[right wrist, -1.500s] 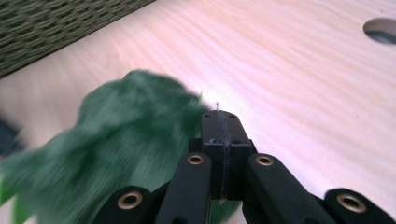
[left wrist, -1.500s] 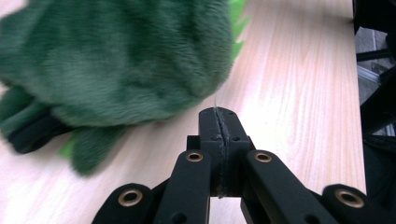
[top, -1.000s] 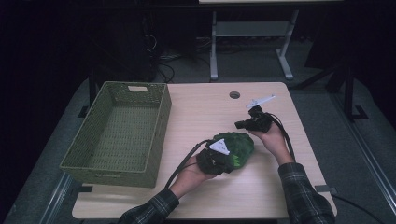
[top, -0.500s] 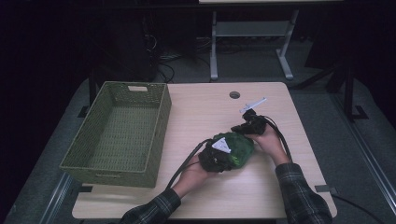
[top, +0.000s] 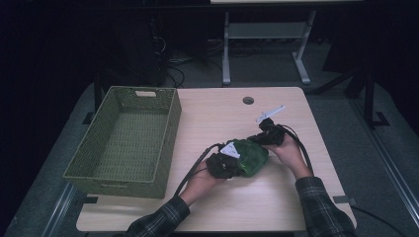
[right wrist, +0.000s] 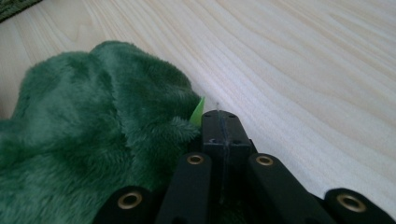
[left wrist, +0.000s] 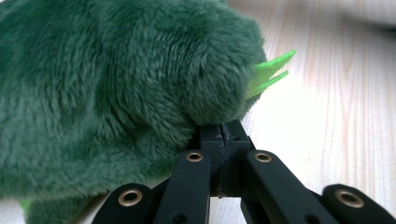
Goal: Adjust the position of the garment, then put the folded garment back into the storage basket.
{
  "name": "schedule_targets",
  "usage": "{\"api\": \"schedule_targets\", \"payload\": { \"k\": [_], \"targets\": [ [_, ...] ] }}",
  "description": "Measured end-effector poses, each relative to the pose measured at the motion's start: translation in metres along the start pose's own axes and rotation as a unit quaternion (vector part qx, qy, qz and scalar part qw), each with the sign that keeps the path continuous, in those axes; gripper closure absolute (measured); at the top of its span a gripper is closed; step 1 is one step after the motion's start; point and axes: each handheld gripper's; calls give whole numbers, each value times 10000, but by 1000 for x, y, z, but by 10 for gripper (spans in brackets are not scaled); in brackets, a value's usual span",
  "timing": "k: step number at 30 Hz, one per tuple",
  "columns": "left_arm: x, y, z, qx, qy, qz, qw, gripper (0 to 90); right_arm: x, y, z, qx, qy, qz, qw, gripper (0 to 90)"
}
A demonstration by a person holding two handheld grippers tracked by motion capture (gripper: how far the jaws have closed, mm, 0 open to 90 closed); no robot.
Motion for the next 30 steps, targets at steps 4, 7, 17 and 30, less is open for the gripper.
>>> {"api": "schedule_targets", "payload": {
  "k": [4,7,17,30],
  "targets": [
    [2,-4,5,-71,-57,-66,9999,897,6,3,2,-10,17,-66,10000,899],
    [4,-7,8,-109,-21,25,9999,897,9,3,4,-33,18,-105,9999,900],
    [10,-20,18,-232,26,206,9995,897,23,-3,16,-91,-21,-63,9999,900],
    [13,-35,25,-427,28,283,9987,897,48,-23,37,-206,99,60,9997,900]
  ]
}}
Point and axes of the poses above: each handheld gripper's, and its own axes: z roughly backward along the jaws, x roughly out of its underside, y roughly to its right, and after that the axes turned 3 degrees about y, right-handed
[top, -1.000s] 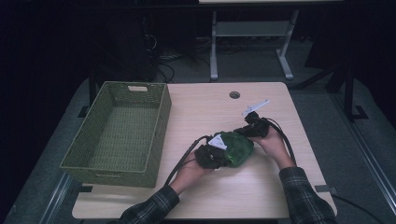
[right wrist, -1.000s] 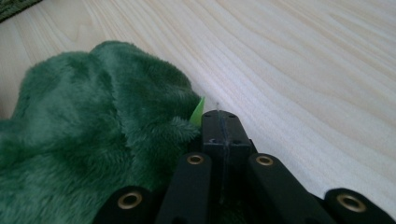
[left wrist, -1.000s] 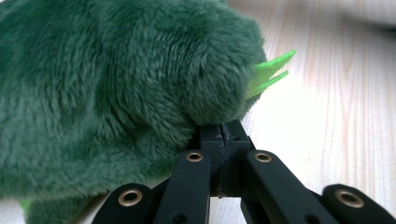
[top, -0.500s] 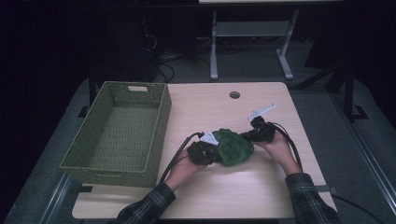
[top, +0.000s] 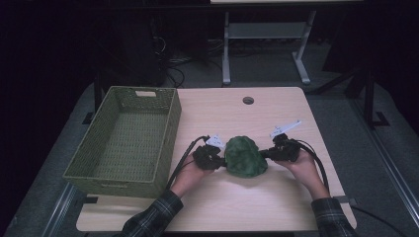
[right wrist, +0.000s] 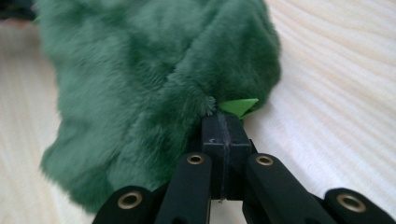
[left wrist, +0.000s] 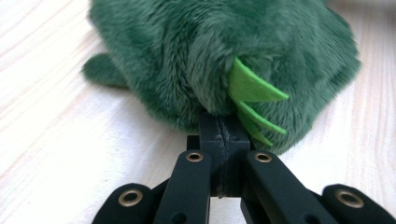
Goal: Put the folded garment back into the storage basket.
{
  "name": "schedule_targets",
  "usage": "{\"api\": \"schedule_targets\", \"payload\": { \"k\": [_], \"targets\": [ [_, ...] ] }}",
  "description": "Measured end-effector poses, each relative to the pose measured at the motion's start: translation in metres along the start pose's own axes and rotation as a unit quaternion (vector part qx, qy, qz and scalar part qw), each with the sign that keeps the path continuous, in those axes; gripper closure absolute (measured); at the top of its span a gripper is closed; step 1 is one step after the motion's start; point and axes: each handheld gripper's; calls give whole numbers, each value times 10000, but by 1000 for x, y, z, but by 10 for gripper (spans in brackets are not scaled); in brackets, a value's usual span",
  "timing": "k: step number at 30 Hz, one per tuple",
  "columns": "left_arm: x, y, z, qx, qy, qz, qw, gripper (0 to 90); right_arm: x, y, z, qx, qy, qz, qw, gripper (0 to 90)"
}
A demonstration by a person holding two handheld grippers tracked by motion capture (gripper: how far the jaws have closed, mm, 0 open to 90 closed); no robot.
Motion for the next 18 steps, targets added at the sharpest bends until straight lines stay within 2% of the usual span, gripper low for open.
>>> {"api": "schedule_targets", "payload": {
  "k": [1,2,6,11,13,17,18],
  "targets": [
    [0,0,0,-42,37,44,10000,897,2,-3,2,1,44,-7,10000,900],
    [0,-1,0,-84,-18,-12,10000,897,3,-5,3,-34,67,18,10000,900],
    [0,-2,0,-203,-5,-27,9998,898,11,-13,8,-95,89,12,9999,900],
    [0,-4,0,-274,16,-53,9996,897,20,-23,13,-115,91,21,9999,900],
    [0,-5,-1,-286,50,4,9996,897,23,-27,13,-135,102,50,9998,900],
    [0,-7,1,-272,12,-51,9996,897,25,-33,15,-38,152,153,9998,899],
    [0,-7,2,-270,37,-20,9996,896,26,-35,16,82,205,221,9995,895]
  ]
}}
Point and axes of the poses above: each handheld gripper's, and its own axes: z roughly backward along the jaws, x roughly out of its underside, y roughly to its right, and after that the axes turned 3 degrees about y, right-handed
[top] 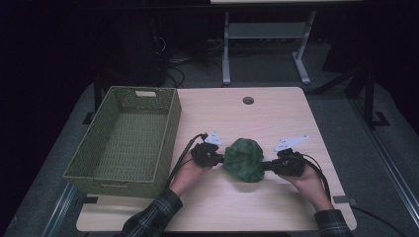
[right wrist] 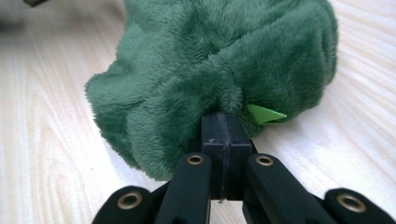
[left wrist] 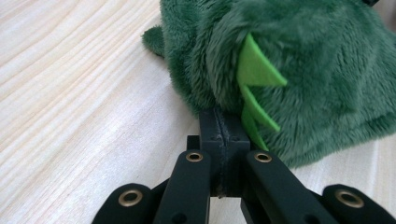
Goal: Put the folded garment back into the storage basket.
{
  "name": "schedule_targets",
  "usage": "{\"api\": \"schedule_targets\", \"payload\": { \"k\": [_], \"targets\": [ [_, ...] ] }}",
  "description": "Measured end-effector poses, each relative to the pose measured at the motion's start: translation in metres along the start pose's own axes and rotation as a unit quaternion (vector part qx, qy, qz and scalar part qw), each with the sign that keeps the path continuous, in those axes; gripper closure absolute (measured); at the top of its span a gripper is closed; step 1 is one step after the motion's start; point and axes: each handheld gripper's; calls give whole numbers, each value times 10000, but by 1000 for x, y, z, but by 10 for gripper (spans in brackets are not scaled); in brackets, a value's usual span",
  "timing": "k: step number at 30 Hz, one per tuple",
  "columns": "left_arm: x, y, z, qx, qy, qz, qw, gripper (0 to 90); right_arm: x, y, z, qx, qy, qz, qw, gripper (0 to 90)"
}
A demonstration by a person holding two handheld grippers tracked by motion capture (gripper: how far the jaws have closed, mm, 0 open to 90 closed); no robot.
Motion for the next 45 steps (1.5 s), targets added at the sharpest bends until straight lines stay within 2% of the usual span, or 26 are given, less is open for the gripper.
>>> {"api": "schedule_targets", "payload": {
  "k": [3,4,6,7,8,9,10,11,12,13,14,16,17,18,21,22,23,24,26,31,38,43,45],
  "targets": [
    [1,-1,7,67,-31,47,10000,837,5,-2,5,197,136,-68,9997,851],
    [2,-2,9,74,-100,-33,9999,818,7,-3,7,291,148,-82,9994,834],
    [4,-1,11,98,-77,3,9999,795,8,-3,9,343,173,-83,9992,809],
    [5,-1,16,93,-98,-21,9999,735,14,-4,13,563,325,-79,9979,755],
    [5,-1,16,93,-98,-21,9999,701,14,-4,13,563,325,-79,9979,755],
    [6,0,17,69,-122,-61,9999,701,16,-4,14,592,343,-108,9976,721],
    [6,2,17,40,-90,-15,10000,648,19,-3,15,687,321,-155,9970,654],
    [6,2,19,10,-177,-93,9998,605,21,-4,15,775,316,-196,9963,616],
    [6,3,20,-10,-182,-77,9998,556,25,-4,17,846,427,-136,9954,589],
    [7,5,21,37,-162,-86,9998,480,30,-5,19,914,412,-176,9948,526],
    [6,6,22,68,-198,-136,9997,443,33,-4,19,950,345,-213,9947,499],
    [6,6,23,77,-187,-183,9996,416,36,-4,20,1009,381,-240,9939,479],
    [5,8,23,86,-122,-200,9997,361,43,-3,23,1019,486,-407,9928,411],
    [5,9,24,107,-97,-187,9997,342,45,-3,23,1047,474,-454,9923,378],
    [4,9,25,113,-136,-219,9996,272,52,-3,23,1197,408,-455,9909,276],
    [2,10,24,169,-67,-237,9996,255,53,-3,24,1256,398,-465,9902,236],
    [2,10,24,169,-67,-237,9996,236,53,-3,24,1256,398,-465,9902,236],
    [0,11,25,204,-89,-340,9992,212,56,-1,23,1394,387,-433,9885,136],
    [-4,12,26,224,-69,-400,9989,179,61,1,22,1515,286,-480,9869,98],
    [-19,11,29,309,3,-528,9981,163,69,7,23,1671,249,-553,9841,71],
    [-38,9,25,403,-113,-794,9960,145,74,13,24,1736,253,-634,9824,62],
    [-44,6,16,491,-202,-851,9950,142,74,13,24,1727,247,-637,9826,60],
    [-45,7,6,569,-272,-987,9931,142,74,13,24,1728,247,-637,9826,60]
  ]
}}
Point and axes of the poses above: each handheld gripper's, and its own axes: z roughly backward along the jaws, x roughly out of its underside, y roughly to its right, and after that the axes turned 3 degrees about y, right-handed
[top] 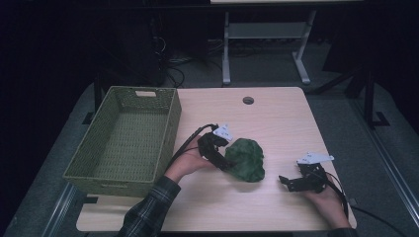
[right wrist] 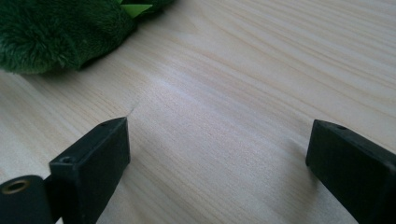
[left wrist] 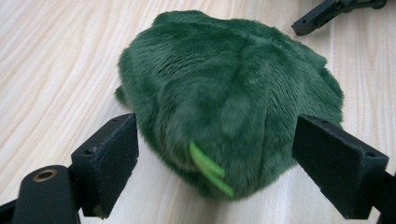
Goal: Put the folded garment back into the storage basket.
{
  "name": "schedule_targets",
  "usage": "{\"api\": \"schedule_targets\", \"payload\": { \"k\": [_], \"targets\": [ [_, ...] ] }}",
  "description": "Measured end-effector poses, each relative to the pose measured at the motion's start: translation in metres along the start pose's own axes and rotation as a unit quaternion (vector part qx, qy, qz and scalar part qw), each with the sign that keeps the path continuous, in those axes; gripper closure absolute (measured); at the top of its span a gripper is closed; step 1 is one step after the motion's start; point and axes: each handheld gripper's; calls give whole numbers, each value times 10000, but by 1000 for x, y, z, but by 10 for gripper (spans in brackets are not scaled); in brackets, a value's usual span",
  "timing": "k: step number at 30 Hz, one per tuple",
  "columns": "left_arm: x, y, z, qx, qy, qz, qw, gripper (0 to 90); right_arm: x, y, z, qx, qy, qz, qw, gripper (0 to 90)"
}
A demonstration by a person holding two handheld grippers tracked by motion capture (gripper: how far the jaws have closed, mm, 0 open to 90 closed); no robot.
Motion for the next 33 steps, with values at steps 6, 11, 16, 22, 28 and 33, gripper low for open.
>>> {"api": "schedule_targets", "payload": {
  "k": [6,11,16,22,28,33],
  "targets": [
    [2,0,-19,219,-251,-132,9994,141,0,0,0,4,-2,-5,10000,60],
    [4,0,-29,244,-359,-134,9990,142,0,0,0,15,2,0,10000,61],
    [6,2,-37,173,-587,-215,9979,143,0,0,0,20,1,-7,10000,61],
    [8,2,-42,138,-689,-224,9973,144,0,0,0,34,7,-8,10000,61],
    [12,5,-55,47,-1000,-308,9945,127,0,0,-1,36,15,2,10000,61],
    [11,6,-54,22,-1023,-301,9943,143,0,0,-1,44,17,-9,10000,61]
  ]
}}
Point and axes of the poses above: each handheld gripper's, and its own axes: z roughly backward along the jaws, x roughly out of its underside, y roughly to its right, and after that the axes turned 3 degrees about y, right-handed
